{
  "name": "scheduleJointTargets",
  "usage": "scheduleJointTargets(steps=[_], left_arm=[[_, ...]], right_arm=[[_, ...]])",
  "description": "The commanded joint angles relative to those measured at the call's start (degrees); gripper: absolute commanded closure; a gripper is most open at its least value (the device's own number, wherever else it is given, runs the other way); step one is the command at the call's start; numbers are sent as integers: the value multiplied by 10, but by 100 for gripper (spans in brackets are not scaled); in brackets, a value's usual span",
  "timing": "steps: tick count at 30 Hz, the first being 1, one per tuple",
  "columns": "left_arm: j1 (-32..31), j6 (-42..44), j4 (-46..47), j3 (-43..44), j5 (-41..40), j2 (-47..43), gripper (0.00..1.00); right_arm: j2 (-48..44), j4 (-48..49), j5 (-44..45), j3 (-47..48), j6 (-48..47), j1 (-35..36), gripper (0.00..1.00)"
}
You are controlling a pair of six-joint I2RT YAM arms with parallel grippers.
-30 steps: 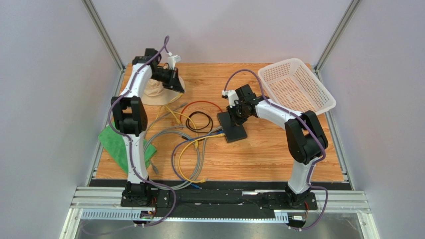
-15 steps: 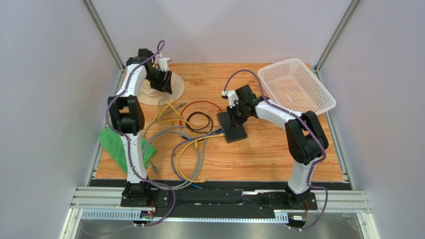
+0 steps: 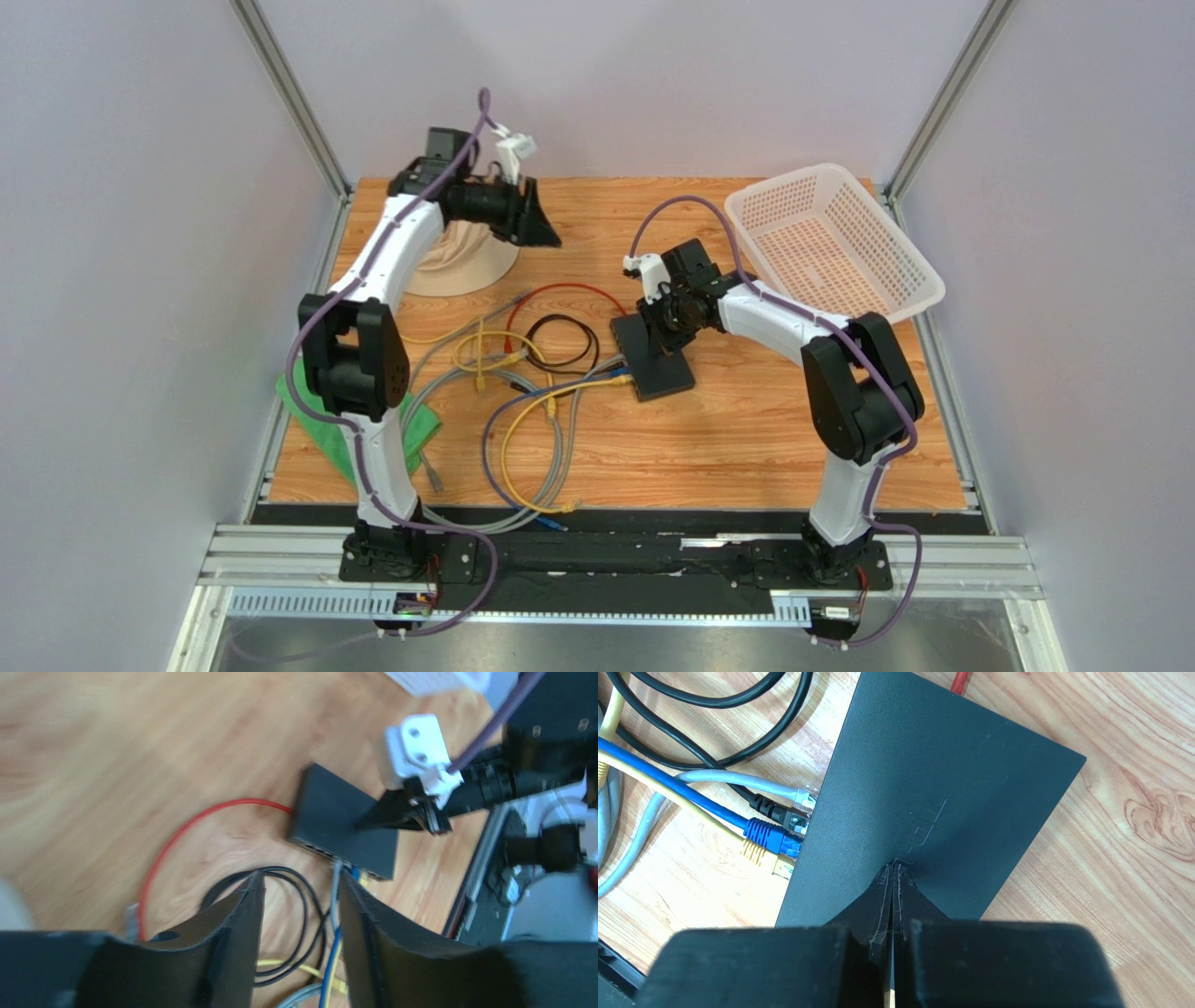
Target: Pull the plug from the switch port
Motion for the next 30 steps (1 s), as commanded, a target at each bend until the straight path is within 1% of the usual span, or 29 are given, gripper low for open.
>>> scheduleJointTargets(steps=[1, 2, 3, 4, 6, 11, 17, 18, 20, 22, 25, 26, 28, 29, 30], left_arm=[[-67, -35, 4, -57, 63, 50, 60], [-75, -35, 5, -62, 59, 72, 71], [-81, -40, 5, -71, 39, 84, 98], [-89, -43, 12, -75, 29, 94, 100], [-92, -58, 18, -79, 31, 123, 100], [-117, -59, 9, -51, 42, 173, 100], [-148, -54, -30, 12, 83, 238, 100], [-151, -53, -38, 37, 89, 245, 100], [-152, -74, -34, 65, 96, 267, 100], [-152, -83, -27, 77, 92, 275, 100], [-148, -71, -40, 80, 81, 272, 100], [-144, -73, -40, 63, 83, 256, 90], [-132, -78, -19, 37, 88, 221, 74], [-127, -77, -10, 8, 110, 210, 60], [-123, -76, 15, -7, 127, 199, 55]], right_arm=[[20, 4, 41, -26, -12, 6, 100], [17, 4, 44, -27, -13, 6, 100], [8, 5, 47, -28, -6, 6, 100], [1, 5, 49, -28, -3, 5, 100], [-22, 2, 49, -26, 1, 4, 100], [-54, -2, 33, -37, -5, 7, 100], [-52, -2, 35, -50, -10, 7, 100], [-52, -2, 36, -50, -9, 8, 100], [-49, -4, 35, -50, -9, 8, 100], [-48, -3, 36, -49, -10, 7, 100], [-45, -5, 37, -47, -10, 6, 100], [-45, -5, 37, -47, -12, 7, 100], [-45, -5, 37, -47, -12, 7, 100], [-44, -4, 37, -49, -12, 7, 100], [-41, -4, 37, -50, -13, 8, 100]])
